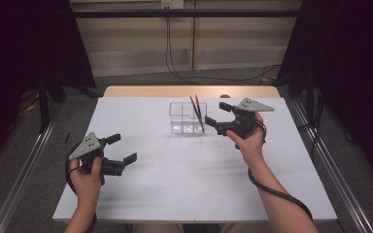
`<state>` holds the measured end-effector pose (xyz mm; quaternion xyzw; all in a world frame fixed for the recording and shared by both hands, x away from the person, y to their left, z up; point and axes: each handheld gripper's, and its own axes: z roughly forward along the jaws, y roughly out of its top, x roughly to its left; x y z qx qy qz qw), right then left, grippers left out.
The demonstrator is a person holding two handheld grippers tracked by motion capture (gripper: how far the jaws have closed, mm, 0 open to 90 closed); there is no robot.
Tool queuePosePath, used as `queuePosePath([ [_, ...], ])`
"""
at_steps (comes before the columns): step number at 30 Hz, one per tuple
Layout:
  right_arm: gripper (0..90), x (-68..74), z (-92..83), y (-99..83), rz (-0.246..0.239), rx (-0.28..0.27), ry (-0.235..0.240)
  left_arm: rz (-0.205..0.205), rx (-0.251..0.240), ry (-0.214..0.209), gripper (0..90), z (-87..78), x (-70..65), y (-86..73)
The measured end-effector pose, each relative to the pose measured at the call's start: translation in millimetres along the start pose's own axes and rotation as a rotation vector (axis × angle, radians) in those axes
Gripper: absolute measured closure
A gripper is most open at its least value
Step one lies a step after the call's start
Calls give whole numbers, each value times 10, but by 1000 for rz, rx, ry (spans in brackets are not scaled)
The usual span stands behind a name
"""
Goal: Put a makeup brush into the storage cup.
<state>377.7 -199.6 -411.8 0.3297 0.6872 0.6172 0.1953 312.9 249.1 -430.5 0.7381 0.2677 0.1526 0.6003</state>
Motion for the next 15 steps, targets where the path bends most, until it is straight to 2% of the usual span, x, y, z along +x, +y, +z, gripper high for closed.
queuePosePath([
  [15, 68, 16, -160, -19, -29, 18, -12, 1, -2, 2, 13, -1, -6, 7],
])
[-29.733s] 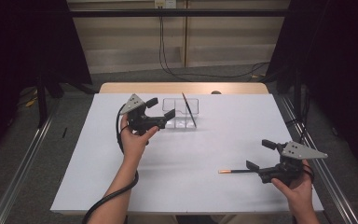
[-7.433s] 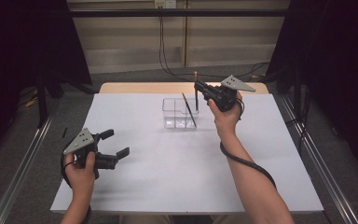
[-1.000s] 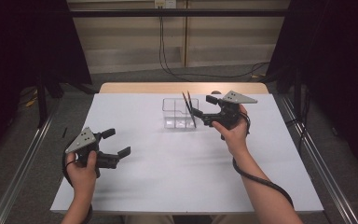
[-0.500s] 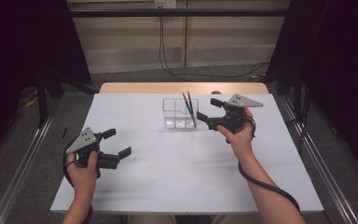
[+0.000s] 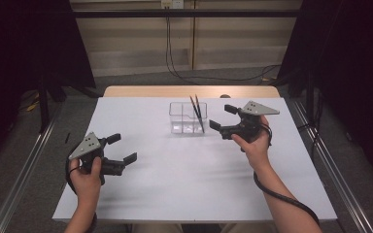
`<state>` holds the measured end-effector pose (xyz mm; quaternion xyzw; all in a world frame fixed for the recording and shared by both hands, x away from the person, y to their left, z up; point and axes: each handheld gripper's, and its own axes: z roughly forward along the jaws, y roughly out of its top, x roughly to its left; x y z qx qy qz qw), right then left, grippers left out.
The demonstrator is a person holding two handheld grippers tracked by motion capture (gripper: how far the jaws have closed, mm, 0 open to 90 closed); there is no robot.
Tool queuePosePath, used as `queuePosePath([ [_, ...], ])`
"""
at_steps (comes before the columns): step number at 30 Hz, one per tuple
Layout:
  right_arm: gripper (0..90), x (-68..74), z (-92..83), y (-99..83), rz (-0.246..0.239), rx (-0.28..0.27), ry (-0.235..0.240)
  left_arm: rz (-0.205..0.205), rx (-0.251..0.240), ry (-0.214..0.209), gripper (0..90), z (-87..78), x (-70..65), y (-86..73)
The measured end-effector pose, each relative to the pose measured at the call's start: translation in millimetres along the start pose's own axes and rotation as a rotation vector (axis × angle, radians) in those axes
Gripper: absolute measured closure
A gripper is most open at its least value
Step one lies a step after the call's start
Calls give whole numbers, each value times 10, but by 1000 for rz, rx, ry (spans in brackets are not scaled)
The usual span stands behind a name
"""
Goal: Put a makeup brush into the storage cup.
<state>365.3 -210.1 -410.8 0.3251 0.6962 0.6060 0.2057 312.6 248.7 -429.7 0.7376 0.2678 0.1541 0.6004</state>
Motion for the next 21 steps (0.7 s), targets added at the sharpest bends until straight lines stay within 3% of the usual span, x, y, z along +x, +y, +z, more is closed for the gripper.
queuePosePath([
  [21, 52, 23, -209, -68, -21, 14, -11, 0, -4, 5, 13, -18, -7, 7],
])
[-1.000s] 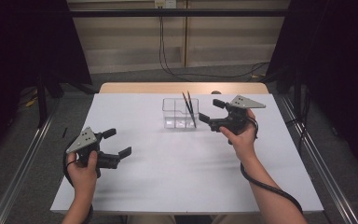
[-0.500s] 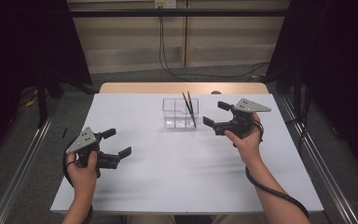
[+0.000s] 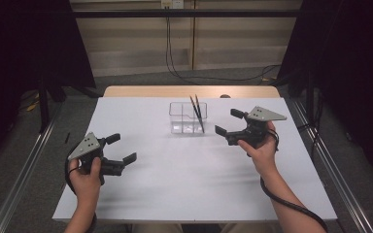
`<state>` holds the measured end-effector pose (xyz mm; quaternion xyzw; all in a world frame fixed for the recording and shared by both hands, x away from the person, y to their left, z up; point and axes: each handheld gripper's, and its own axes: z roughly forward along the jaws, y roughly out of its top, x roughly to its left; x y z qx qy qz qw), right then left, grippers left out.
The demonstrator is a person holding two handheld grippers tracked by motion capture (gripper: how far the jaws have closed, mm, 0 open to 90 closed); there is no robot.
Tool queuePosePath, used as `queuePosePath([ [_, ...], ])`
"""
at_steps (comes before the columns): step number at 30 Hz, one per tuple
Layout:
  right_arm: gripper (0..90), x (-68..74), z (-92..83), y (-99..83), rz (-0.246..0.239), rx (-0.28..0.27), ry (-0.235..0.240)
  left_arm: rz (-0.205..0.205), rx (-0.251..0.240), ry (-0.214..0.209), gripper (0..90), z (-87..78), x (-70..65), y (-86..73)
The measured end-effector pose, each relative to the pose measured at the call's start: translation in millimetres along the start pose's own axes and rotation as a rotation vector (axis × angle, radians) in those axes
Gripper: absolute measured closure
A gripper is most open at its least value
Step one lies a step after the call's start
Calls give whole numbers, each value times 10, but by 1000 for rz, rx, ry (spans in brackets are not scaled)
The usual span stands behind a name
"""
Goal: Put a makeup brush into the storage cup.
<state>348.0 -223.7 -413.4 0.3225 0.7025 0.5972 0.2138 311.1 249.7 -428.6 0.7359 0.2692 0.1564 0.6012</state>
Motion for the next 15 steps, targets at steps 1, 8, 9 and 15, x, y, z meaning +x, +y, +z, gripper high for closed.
queuePosePath([
  [1, 52, -3, -12, -3, -3, 0, 1, -3, -2, -1, 13, 2, -3, -1],
  [8, 52, -2, -77, -36, -6, 8, -4, 0, 1, -1, 14, 7, -6, 1],
  [9, 52, 2, -85, -42, -4, 11, 0, 0, 2, -1, 13, 7, -7, 1],
  [15, 52, 14, -122, -74, -3, 22, 4, 0, 1, -3, 13, 6, -2, -2],
])
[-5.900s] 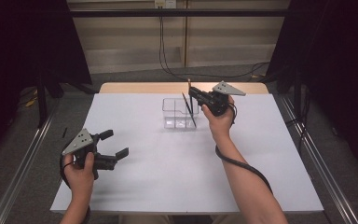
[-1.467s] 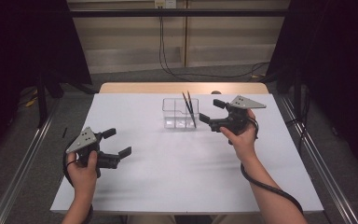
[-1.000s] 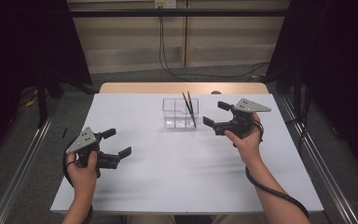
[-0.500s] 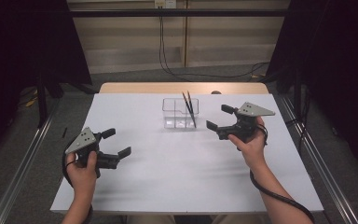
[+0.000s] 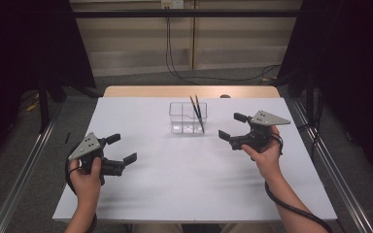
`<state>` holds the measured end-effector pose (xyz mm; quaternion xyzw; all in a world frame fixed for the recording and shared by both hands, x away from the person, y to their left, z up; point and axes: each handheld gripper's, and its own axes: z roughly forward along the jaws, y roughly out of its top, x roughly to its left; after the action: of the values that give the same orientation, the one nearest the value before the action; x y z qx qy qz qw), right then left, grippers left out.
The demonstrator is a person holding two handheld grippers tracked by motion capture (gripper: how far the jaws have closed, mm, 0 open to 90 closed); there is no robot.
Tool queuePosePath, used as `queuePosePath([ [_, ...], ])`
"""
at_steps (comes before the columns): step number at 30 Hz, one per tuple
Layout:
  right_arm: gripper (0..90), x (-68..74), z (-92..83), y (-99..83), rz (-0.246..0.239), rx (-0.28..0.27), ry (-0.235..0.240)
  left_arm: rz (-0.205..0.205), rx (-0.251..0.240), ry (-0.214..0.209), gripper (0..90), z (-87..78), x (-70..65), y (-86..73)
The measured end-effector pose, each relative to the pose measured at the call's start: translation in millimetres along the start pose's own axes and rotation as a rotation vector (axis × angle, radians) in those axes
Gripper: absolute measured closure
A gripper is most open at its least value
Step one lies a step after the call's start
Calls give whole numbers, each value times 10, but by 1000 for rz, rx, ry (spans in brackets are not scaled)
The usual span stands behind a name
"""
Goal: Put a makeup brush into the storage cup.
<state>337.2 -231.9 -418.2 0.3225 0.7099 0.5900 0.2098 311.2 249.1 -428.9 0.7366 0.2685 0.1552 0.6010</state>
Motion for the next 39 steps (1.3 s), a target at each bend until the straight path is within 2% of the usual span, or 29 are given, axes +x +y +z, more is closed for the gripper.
queuePosePath([
  [18, 52, -1, -120, -81, 0, 7, -3, -1, 2, -2, 13, 14, -3, -7],
  [39, 52, 8, -260, -166, -9, 39, -15, -2, 5, 1, 13, 15, -10, -7],
])
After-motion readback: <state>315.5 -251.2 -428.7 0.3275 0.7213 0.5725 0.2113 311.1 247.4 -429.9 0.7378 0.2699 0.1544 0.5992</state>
